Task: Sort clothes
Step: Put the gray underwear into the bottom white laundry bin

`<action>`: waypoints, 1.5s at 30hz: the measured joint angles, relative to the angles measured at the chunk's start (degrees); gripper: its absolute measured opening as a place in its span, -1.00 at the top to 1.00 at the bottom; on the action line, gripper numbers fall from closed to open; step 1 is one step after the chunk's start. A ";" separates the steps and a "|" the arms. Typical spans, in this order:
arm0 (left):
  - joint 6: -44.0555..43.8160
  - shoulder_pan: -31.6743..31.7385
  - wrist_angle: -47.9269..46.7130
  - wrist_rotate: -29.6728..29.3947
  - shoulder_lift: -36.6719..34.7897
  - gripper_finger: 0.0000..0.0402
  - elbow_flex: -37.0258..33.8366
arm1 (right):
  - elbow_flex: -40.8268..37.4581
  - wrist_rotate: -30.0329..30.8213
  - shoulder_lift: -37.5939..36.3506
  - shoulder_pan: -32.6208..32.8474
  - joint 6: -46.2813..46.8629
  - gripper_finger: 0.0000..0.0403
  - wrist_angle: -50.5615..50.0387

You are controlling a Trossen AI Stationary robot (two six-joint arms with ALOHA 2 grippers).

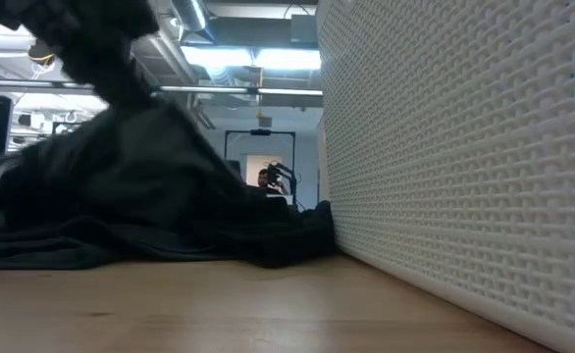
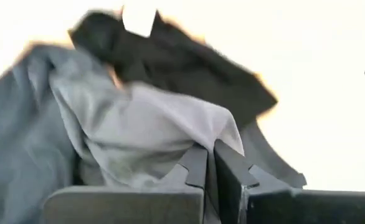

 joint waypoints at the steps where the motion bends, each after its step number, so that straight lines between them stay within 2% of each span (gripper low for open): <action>1: 1.08 -0.01 0.35 -0.93 -0.81 0.98 0.41 | 0.06 -0.02 0.00 0.00 -1.26 -0.33 1.26; 7: 8.55 -0.02 10.33 -3.23 -3.79 0.97 0.98 | 0.18 -4.46 0.92 -1.18 -8.76 -0.33 12.64; 13: 14.71 -0.02 19.26 -3.22 -3.61 0.98 0.98 | 0.17 -10.07 5.77 -5.45 -9.55 -0.33 19.38; 18: 16.59 -0.02 21.83 -3.23 -3.53 0.98 0.98 | 0.08 -12.10 10.62 -8.53 -7.08 -0.33 23.95; 23: 17.59 -0.02 23.67 -3.23 -3.37 0.97 0.98 | 0.10 -17.68 14.49 -10.93 -4.54 -0.33 29.00; 29: 18.91 -0.02 25.44 -3.23 -3.37 0.98 0.98 | 0.10 -21.59 18.08 -12.47 -1.74 -0.33 32.06; 35: 19.89 -0.02 27.00 -3.20 -3.36 0.97 0.98 | 0.10 -22.61 19.76 -12.39 -1.57 -0.33 32.97; 39: 19.89 0.04 27.04 -3.23 -3.35 0.95 0.98 | 0.17 -22.58 20.37 -12.39 -1.66 -0.17 33.94; 45: 19.71 0.02 27.06 -3.20 -3.35 0.95 0.98 | 0.15 -22.58 20.37 -12.39 -2.27 0.43 34.00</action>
